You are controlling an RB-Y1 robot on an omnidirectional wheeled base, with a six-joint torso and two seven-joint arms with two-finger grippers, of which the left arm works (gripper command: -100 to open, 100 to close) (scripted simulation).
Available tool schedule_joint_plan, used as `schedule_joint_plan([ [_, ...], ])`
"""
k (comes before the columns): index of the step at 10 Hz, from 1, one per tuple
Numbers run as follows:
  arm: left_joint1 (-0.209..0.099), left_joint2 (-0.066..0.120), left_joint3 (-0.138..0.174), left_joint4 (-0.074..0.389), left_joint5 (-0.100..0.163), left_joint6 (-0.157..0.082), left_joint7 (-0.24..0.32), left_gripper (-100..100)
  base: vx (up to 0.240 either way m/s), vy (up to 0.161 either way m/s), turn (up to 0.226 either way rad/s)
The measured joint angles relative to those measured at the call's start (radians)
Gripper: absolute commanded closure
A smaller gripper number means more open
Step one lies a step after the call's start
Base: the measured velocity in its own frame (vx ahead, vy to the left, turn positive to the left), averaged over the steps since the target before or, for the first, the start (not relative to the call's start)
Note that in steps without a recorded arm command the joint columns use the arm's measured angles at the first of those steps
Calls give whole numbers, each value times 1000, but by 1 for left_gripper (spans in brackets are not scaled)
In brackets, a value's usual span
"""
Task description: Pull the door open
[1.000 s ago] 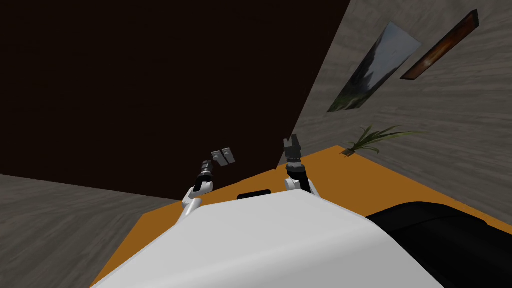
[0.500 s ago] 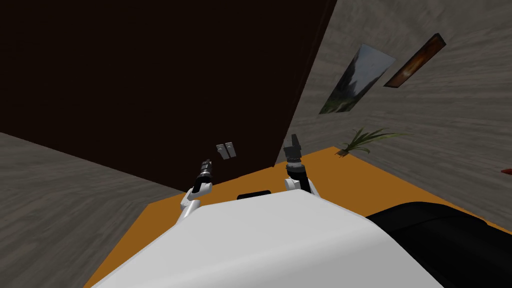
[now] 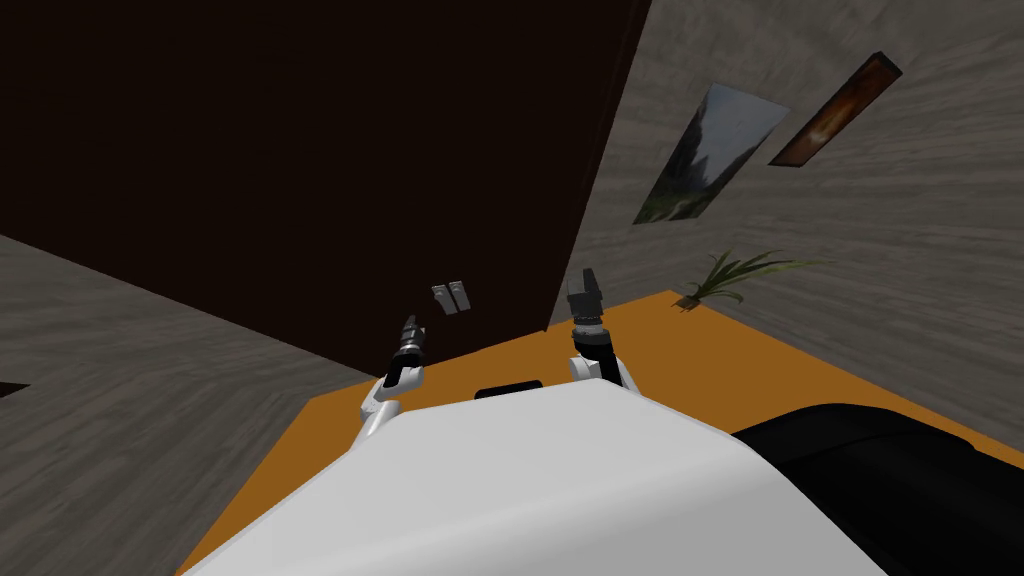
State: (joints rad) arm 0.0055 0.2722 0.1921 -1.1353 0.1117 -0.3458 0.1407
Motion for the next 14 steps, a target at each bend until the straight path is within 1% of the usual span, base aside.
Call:
schedule_joint_plan([
  [1,18,2,8,-18,1,6,-1,-100,24,95,118],
  [2,31,19,24,-20,6,15,2,-100,114,112,130],
  [3,34,21,42,-9,6,16,-3,-100,156,83,22],
  [4,40,24,50,-5,7,13,-5,-100,174,70,-51],
  [5,38,24,52,-3,7,12,-6,-100,196,26,-89],
  [6,28,21,50,1,6,10,-7,-100,207,-7,-109],
  [8,18,13,34,-8,5,6,-5,-100,201,-30,-143],
  [9,-7,0,24,4,1,1,-8,-100,221,-116,-176],
  [10,-10,-11,11,-10,-1,-1,-10,-100,104,-55,-20],
  [11,-10,-12,9,-13,-1,-1,-10,100,-15,7,22],
  [14,-10,-11,11,-11,-1,-1,-10,100,-33,17,0],
])
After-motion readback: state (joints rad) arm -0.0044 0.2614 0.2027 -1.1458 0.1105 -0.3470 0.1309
